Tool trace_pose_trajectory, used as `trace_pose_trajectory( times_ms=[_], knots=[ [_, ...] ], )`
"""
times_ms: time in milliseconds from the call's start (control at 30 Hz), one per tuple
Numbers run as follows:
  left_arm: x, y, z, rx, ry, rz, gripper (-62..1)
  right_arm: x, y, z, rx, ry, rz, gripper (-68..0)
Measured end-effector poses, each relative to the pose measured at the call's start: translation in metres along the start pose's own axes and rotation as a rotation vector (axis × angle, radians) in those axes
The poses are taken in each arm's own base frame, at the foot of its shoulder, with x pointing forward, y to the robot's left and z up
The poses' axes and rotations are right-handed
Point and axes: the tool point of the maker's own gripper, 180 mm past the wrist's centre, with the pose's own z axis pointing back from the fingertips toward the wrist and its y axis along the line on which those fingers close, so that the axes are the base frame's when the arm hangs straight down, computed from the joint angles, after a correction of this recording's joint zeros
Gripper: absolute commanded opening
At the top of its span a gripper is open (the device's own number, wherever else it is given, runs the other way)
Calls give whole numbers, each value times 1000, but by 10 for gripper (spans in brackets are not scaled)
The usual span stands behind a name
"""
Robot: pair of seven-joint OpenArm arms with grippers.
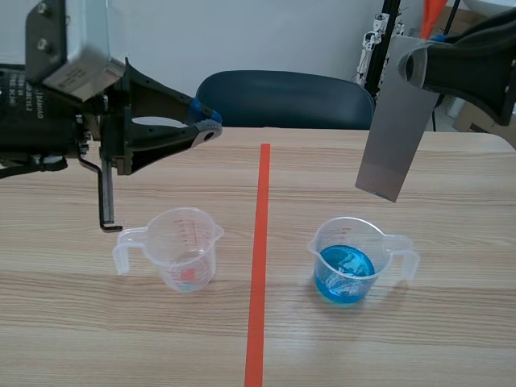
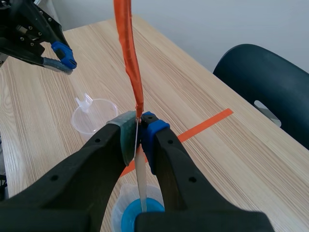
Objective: Do the redox reaction experiment. raise the plate out of the solution
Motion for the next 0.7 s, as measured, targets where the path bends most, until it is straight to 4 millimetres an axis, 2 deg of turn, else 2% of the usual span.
trace_pose_trajectory(
  times_ms=[200, 467, 700],
  knots=[
    [-8, 2, -15, -8, 20, -15, -581, 0, 0, 0, 0, 0, 0, -669],
    [-6, -7, -36, -58, 5, -38, -581, 0, 0, 0, 0, 0, 0, -669],
    [-10, -1, -51, -59, 6, -30, -581, 0, 0, 0, 0, 0, 0, -669]
  ],
)
